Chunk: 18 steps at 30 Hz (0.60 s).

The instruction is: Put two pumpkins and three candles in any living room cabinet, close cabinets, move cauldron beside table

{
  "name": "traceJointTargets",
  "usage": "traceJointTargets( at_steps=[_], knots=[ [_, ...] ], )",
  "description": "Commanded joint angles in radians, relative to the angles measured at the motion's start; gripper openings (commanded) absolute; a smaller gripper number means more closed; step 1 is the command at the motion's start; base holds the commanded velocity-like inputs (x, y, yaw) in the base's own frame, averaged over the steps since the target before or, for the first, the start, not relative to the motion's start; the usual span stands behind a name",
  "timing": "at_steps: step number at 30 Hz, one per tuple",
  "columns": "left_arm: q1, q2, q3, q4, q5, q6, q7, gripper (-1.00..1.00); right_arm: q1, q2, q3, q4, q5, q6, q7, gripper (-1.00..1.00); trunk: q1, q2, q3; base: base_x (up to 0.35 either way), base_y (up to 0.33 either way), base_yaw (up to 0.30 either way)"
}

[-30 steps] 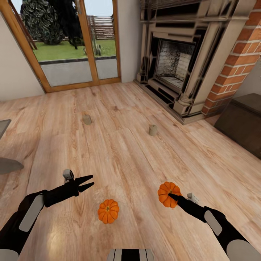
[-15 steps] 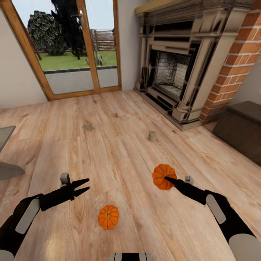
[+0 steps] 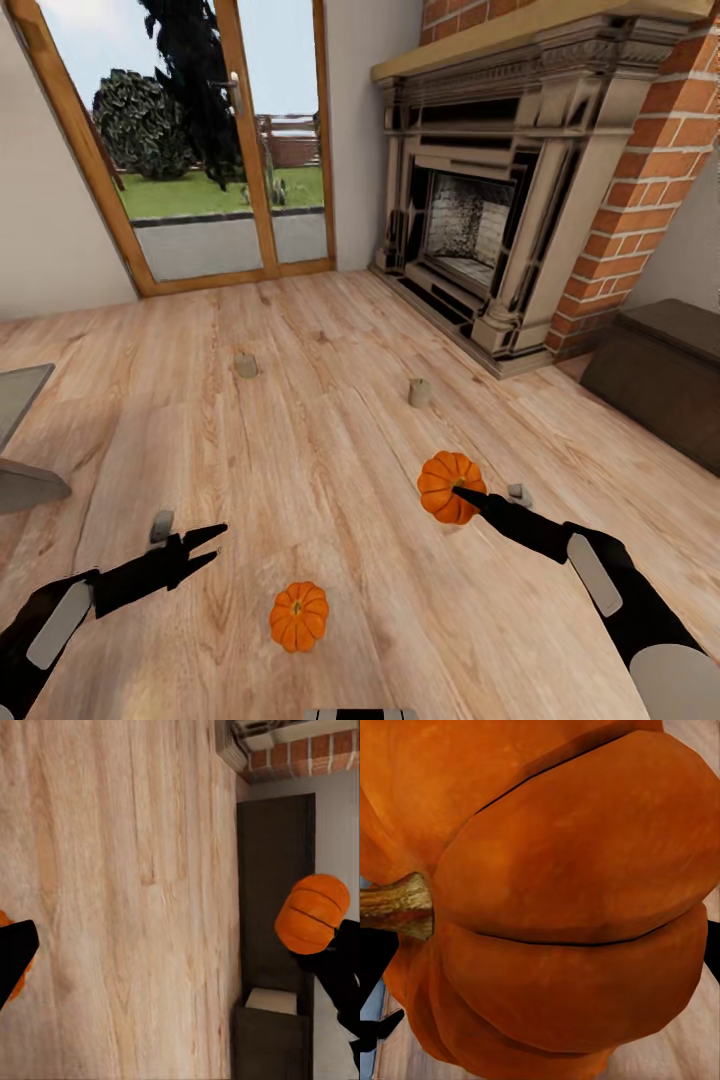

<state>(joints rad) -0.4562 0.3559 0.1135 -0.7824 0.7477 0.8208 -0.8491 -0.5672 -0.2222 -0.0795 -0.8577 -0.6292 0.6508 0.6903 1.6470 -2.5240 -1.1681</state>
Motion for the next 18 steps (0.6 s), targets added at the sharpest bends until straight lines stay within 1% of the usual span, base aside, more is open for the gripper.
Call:
traceJointTargets(
  at_steps=[1, 2, 3, 4, 5, 7, 8, 9, 12, 13, 15, 18],
  knots=[
    [-0.001, -0.001, 0.000, 0.028, 0.003, -0.029, 0.006, 1.00, 0.000, 0.001, 0.000, 0.000, -0.002, 0.006, 0.000, -1.00, -0.001, 0.000, 0.003, 0.000, 0.000, 0.000],
    [-0.001, -0.002, -0.001, 0.059, 0.003, -0.060, 0.011, 1.00, 0.000, 0.001, 0.000, -0.001, -0.001, 0.006, 0.000, -1.00, -0.001, 0.000, 0.007, 0.000, 0.000, 0.000],
    [-0.001, -0.005, -0.002, 0.117, 0.002, -0.109, 0.016, 1.00, 0.000, 0.000, 0.000, -0.001, 0.000, 0.006, 0.000, -1.00, -0.002, 0.000, 0.011, 0.000, 0.000, 0.000],
    [-0.001, -0.007, -0.003, 0.150, 0.002, -0.141, 0.018, 1.00, 0.000, 0.000, 0.000, -0.001, 0.000, 0.006, 0.000, -1.00, -0.002, 0.001, 0.015, 0.000, 0.000, 0.000],
    [-0.001, -0.011, -0.004, 0.192, 0.001, -0.190, 0.022, 1.00, 0.000, -0.001, -0.001, -0.001, 0.000, 0.006, 0.000, -1.00, -0.002, 0.001, 0.019, 0.000, 0.000, 0.000],
    [-0.001, -0.016, -0.007, 0.231, 0.001, -0.246, 0.035, 1.00, 0.000, -0.001, -0.002, -0.001, 0.000, 0.006, 0.000, -1.00, -0.003, 0.001, 0.026, 0.000, 0.000, 0.000],
    [-0.001, -0.021, -0.008, 0.247, 0.001, -0.267, 0.046, 1.00, 0.000, -0.001, -0.003, -0.001, 0.001, 0.006, 0.000, -1.00, -0.004, 0.002, 0.030, 0.000, 0.000, 0.000],
    [-0.001, -0.032, -0.010, 0.273, -0.006, -0.292, 0.066, 1.00, 0.000, 0.001, -0.002, -0.001, 0.001, 0.006, 0.000, -1.00, -0.004, 0.002, 0.034, 0.000, 0.000, 0.000],
    [-0.001, -0.057, -0.012, 0.310, -0.025, -0.345, 0.093, 1.00, 0.000, 0.003, 0.000, -0.001, 0.002, 0.006, 0.000, -1.00, -0.004, 0.002, 0.034, 0.000, 0.000, 0.000],
    [-0.001, -0.062, -0.011, 0.315, -0.028, -0.353, 0.096, 1.00, 0.000, 0.004, 0.001, -0.001, 0.002, 0.006, 0.000, -1.00, -0.004, 0.002, 0.034, 0.000, 0.000, 0.000],
    [-0.001, -0.070, -0.011, 0.321, -0.033, -0.362, 0.101, 1.00, 0.000, 0.005, 0.001, -0.001, 0.002, 0.006, 0.000, -1.00, -0.004, 0.002, 0.034, 0.000, 0.000, 0.000],
    [-0.001, -0.074, -0.012, 0.324, -0.036, -0.368, 0.103, 1.00, 0.000, 0.006, 0.002, -0.001, 0.002, 0.006, -0.001, -1.00, -0.003, 0.001, 0.023, 0.000, 0.000, 0.000]
  ],
)
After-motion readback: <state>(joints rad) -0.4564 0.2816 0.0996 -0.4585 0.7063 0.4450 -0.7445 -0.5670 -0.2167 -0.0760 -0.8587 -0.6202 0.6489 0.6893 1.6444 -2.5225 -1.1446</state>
